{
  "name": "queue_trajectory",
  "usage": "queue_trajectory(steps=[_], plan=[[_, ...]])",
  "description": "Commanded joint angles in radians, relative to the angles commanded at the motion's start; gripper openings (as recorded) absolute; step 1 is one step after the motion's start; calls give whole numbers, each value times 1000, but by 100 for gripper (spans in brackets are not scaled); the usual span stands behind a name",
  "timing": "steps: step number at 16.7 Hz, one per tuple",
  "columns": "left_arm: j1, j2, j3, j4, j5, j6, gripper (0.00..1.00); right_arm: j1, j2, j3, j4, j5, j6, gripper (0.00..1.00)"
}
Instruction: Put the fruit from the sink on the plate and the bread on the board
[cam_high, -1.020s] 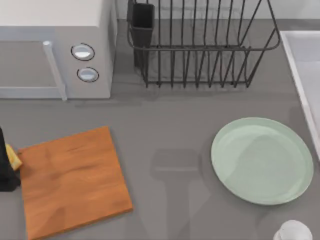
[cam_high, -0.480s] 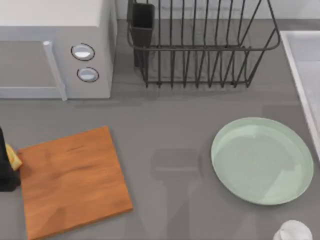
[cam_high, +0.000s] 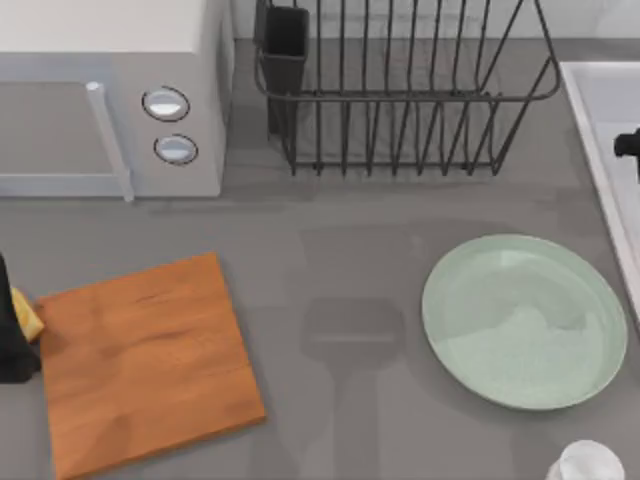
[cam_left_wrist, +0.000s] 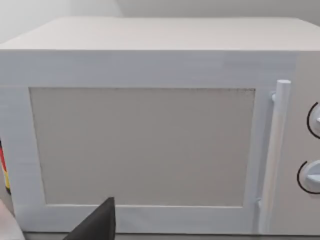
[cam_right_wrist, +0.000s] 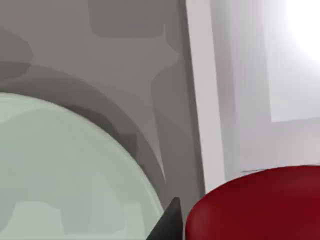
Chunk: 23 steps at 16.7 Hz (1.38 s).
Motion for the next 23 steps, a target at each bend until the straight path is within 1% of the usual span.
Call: queue_trajectory(steps=[5, 9, 12, 16, 23], plan=[[0, 0, 0, 0, 0, 0, 100, 217, -4, 44, -115, 2, 175, 0], [0, 0, 0, 0, 0, 0, 100, 343, 23, 73, -179, 3, 244, 0], [0, 0, 0, 0, 0, 0, 100, 384, 34, 82, -197, 3, 260, 0], [0, 0, 0, 0, 0, 0, 100, 385, 34, 82, -198, 3, 260, 0], [0, 0, 0, 0, 0, 0, 100, 385, 34, 82, -198, 3, 260, 53]])
